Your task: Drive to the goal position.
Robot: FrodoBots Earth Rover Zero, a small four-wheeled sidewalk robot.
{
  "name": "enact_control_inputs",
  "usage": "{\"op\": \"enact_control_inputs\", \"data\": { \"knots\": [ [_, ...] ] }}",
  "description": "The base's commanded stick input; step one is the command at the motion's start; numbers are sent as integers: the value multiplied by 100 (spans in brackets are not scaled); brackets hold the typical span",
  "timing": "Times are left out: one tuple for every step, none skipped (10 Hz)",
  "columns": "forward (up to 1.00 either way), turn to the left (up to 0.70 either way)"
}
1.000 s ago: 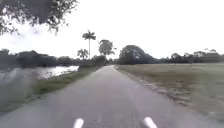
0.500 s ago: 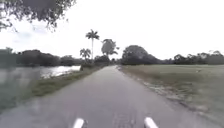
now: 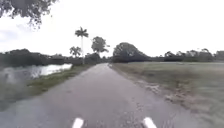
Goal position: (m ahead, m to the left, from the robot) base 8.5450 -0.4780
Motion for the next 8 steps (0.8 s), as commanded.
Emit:
{"op": "enact_control_inputs", "data": {
  "knots": [
    [85, 0],
    [85, 0],
    [85, 0],
    [85, 0],
    [85, 0],
    [85, 0],
    [85, 0],
    [85, 20]
  ]
}}
